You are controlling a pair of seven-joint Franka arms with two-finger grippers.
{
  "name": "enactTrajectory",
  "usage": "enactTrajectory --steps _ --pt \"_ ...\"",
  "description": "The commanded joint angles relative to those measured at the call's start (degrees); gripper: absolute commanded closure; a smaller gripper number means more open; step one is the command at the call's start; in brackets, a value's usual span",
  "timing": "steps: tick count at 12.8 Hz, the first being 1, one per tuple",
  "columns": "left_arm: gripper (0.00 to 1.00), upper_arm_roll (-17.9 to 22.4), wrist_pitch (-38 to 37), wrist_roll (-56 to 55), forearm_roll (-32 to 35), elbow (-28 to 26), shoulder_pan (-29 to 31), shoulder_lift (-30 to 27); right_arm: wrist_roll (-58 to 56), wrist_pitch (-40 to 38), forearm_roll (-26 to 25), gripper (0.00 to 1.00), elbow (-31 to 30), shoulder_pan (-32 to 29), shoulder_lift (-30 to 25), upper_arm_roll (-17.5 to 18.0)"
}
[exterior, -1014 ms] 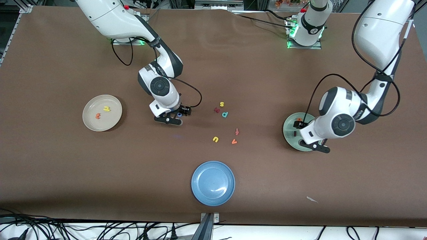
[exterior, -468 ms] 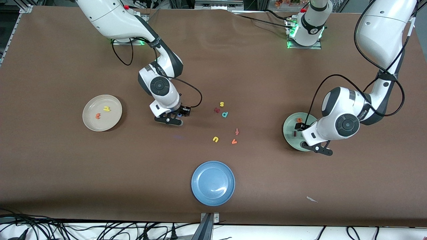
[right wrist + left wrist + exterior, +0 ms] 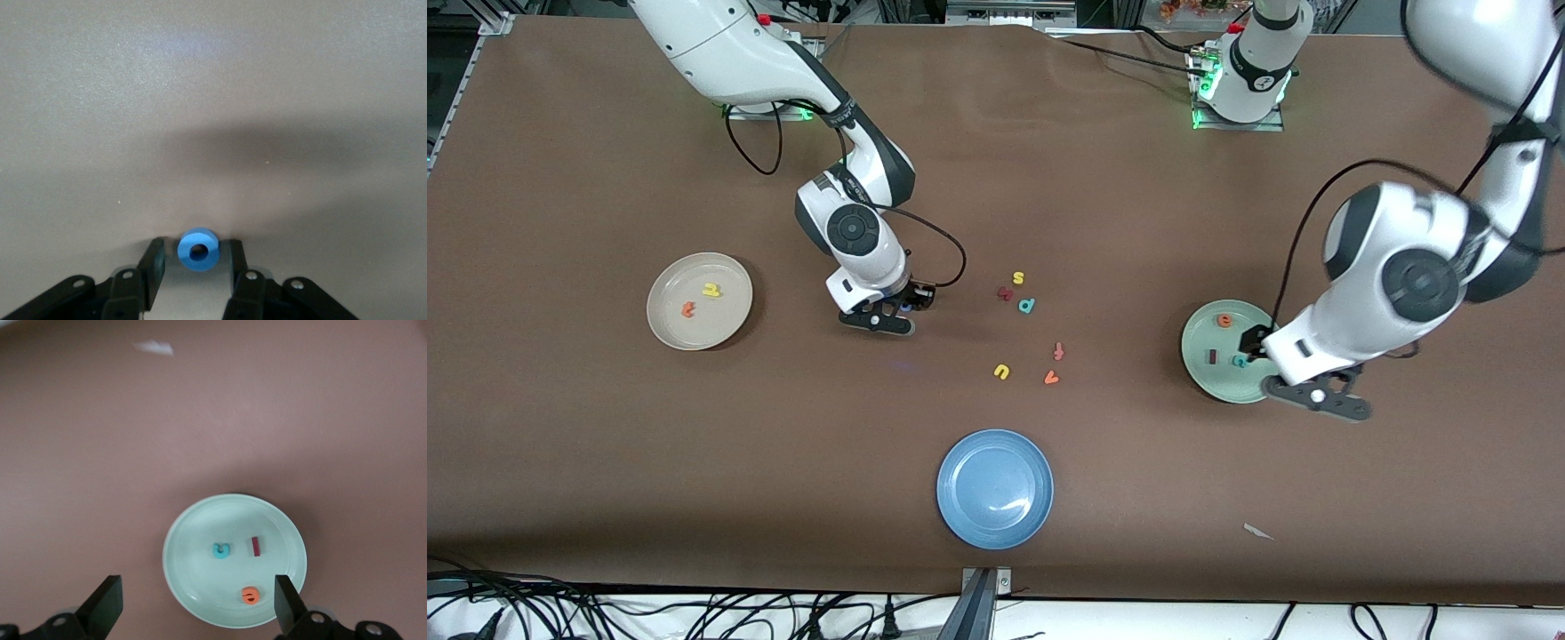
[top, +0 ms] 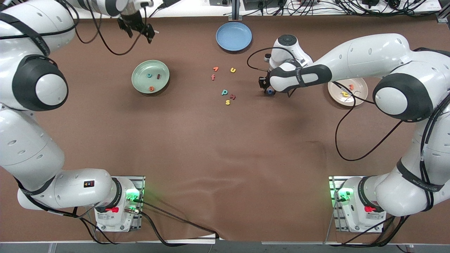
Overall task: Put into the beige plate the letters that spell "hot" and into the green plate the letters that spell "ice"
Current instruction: 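Release the orange e onto the green plate while the right gripper grasps blue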
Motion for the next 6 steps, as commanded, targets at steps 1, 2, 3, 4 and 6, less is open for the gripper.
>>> enactTrajectory --steps 1,2,3,4,6 --pt "0.00 0.4 -1.4 1.0 0.3 1.6 0.0 -4.8 0.3 0.3 -1.1 0.57 0.2 0.4 0.2 -0.3" --pt "0.00 0.5 -1.4 0.7 -1.1 1.7 0.0 -7.5 0.4 0.2 -1.1 0.63 0.1 0.5 0.2 -0.3" --pt "0.00 1.2 -1.6 0.9 -3.8 0.9 0.0 -10.7 0.4 0.1 -1.1 0.64 0.3 0.4 0.2 -0.3" --pt "0.00 1.7 -3.1 0.8 -6.1 0.3 -0.2 -13.8 0.4 0.1 -1.1 0.75 0.2 0.5 0.2 -0.3" --pt "0.00 7.1 -9.0 0.9 -7.2 -0.3 -4.9 -19.1 -0.1 0.0 -1.1 0.76 0.2 0.4 0.1 -0.3"
